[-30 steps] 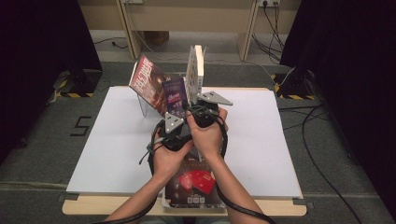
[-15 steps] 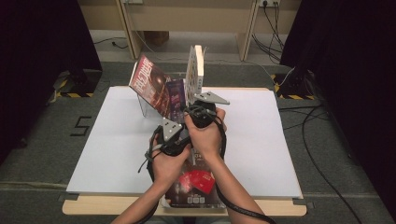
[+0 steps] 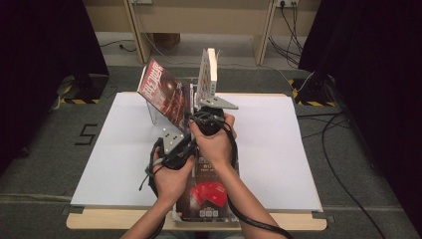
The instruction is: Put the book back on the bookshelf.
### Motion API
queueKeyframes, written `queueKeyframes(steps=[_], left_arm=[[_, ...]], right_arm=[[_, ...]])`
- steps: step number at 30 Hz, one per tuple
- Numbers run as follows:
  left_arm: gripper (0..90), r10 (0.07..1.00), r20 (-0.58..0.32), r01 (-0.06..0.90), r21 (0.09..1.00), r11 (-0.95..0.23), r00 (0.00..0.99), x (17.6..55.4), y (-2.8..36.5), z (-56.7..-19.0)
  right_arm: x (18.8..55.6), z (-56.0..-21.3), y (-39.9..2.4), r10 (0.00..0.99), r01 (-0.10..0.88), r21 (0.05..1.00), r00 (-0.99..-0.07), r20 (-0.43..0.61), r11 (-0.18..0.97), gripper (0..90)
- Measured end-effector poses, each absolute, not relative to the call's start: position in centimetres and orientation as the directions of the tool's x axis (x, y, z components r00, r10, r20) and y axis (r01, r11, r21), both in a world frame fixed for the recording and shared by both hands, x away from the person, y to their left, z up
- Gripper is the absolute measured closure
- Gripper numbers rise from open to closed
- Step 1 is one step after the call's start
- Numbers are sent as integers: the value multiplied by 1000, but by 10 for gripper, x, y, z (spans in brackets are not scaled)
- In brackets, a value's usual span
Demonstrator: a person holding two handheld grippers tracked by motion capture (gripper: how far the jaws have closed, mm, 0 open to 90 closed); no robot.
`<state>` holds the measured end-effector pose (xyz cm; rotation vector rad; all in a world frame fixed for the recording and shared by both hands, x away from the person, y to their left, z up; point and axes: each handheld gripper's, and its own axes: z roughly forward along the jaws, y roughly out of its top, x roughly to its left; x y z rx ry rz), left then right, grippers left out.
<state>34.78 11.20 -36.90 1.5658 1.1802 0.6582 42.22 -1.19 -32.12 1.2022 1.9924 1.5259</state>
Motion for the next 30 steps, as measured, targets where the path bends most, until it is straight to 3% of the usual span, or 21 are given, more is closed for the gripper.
queueKeyframes(steps=[5, 14, 20, 30], left_arm=[[822, 920, -181, 383, 923, 36, 348, 355, 129, -371], [829, 903, -223, 399, 915, 63, 366, 361, 143, -371], [830, 897, -250, 397, 913, 93, 365, 365, 160, -367], [831, 898, -273, 377, 917, 134, 346, 371, 182, -358]], right_arm=[[427, -318, -15, 776, 420, 907, -581, 246, 26, 681], [418, -303, -29, 734, 385, 922, -617, 285, -35, 646], [408, -306, -60, 744, 382, 923, -602, 290, -51, 646], [390, -338, -126, 796, 420, 905, -527, 297, -60, 650]])
